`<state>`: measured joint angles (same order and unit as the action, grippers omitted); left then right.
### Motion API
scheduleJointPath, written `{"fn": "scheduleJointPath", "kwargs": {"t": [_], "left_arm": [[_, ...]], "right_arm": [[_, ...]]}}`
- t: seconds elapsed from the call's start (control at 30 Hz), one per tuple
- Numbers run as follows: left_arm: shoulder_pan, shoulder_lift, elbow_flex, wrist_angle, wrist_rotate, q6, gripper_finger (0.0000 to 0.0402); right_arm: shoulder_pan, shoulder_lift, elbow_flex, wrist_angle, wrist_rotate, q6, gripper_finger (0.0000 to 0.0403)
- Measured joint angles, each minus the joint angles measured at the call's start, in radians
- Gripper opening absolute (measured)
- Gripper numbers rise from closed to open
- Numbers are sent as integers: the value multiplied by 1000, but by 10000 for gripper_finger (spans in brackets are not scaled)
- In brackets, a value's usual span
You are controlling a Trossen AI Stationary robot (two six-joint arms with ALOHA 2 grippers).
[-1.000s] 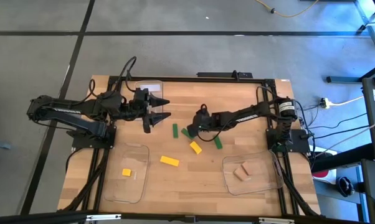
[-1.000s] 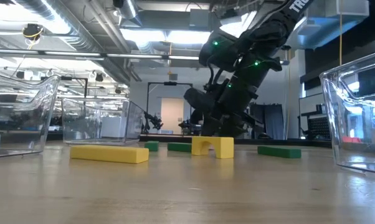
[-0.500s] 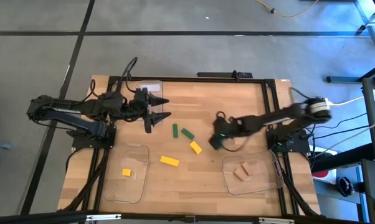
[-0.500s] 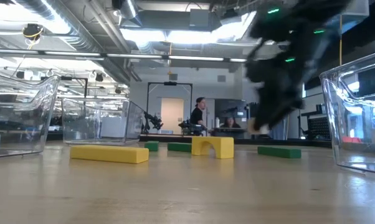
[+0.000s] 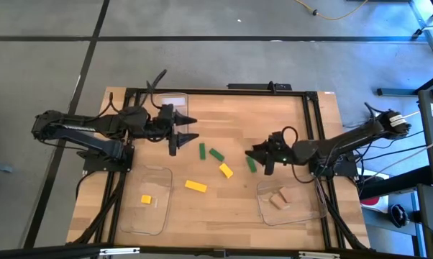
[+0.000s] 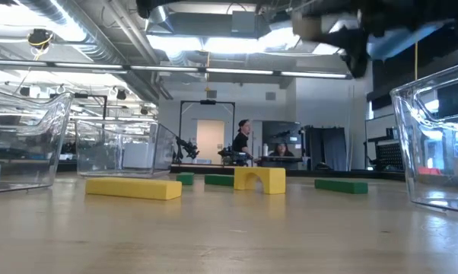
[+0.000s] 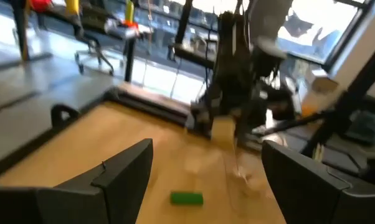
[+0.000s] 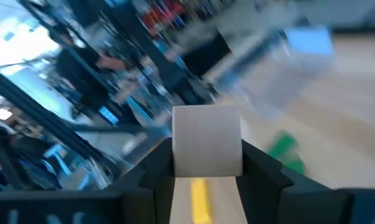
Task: Sort & place blocks by color
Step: Put the brown block into the bottom right transparent bin
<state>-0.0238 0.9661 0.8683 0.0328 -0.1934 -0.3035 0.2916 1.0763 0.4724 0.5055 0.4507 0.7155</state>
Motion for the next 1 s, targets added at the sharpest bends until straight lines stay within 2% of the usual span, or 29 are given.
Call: {"fn": "scheduleJointPath", "kwargs": {"t": [0.27,0.43,0.5,0.6,0.77,0.87,1.0], "left_arm": [[-4,4,1,12,27,-9,292],[-4,3,1,10,-28,-8,292],[-3,3,1,6,-68,-9,292],[-3,3,1,5,-85,-8,292],[-2,3,1,4,-86,5,292],[-3,3,1,3,-86,24,292],[-2,3,1,2,-85,26,292]], "right_arm": [[0,5,71,9,-5,-114,135],[0,4,103,-44,-15,-115,135],[0,4,150,-161,-71,-80,135],[42,7,277,-462,-173,-7,135],[202,46,499,-976,-278,189,135],[345,89,565,-1161,-327,391,135],[530,168,570,-1291,-386,689,135]]}}
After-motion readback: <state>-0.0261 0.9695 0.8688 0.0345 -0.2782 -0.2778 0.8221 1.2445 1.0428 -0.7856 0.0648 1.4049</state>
